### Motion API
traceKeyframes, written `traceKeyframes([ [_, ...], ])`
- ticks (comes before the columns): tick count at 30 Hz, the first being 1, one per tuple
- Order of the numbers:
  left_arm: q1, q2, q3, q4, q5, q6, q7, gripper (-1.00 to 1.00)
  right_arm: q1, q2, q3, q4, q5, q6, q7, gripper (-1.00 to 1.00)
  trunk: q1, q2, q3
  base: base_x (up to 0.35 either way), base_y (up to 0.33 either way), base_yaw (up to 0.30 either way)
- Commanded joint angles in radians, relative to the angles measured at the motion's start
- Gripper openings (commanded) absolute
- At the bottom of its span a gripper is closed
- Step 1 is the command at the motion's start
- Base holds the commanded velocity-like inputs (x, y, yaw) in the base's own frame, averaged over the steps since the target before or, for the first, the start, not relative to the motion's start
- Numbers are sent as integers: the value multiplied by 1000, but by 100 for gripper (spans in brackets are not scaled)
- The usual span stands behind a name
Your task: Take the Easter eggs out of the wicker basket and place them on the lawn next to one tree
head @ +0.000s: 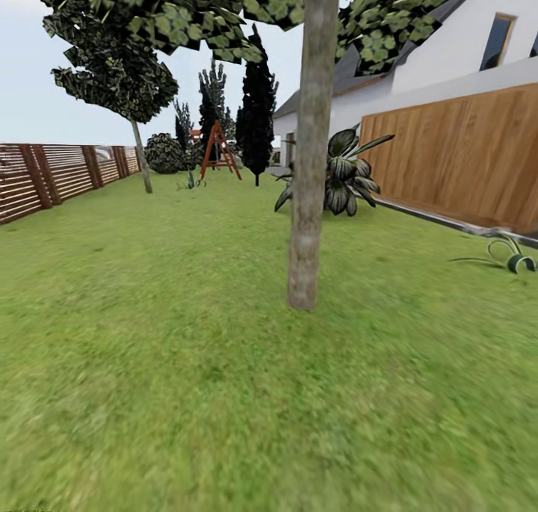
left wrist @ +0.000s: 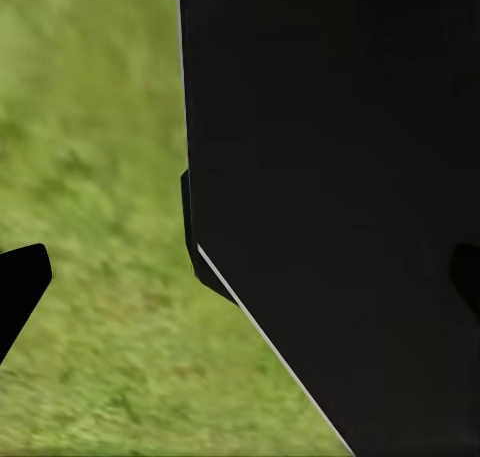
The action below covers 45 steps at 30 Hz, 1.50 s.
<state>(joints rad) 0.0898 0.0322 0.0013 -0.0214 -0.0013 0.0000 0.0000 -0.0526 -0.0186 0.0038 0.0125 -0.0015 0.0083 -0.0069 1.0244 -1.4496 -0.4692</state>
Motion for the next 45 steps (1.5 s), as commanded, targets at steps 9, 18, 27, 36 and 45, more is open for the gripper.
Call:
traceKeyframes([
  [9,1,0,0,-2,0,0,0,100,-1,1,1,1,0,1,-1,100,1,0,-1,309,211,299],
  [18,1,0,0,-2,1,0,0,100,-1,2,1,1,0,1,-1,100,1,0,-1,309,211,299],
  [27,1,0,-4,-2,-3,2,1,100,-1,2,1,1,0,1,-1,100,1,0,-1,310,184,299],
  [36,1,0,-1,-2,-3,5,2,100,-1,-5,0,1,2,-3,2,100,1,0,-1,329,13,93],
  [45,1,0,-3,-2,-5,5,2,100,-1,-22,-1,0,0,-5,2,100,1,0,-1,334,0,1],
])
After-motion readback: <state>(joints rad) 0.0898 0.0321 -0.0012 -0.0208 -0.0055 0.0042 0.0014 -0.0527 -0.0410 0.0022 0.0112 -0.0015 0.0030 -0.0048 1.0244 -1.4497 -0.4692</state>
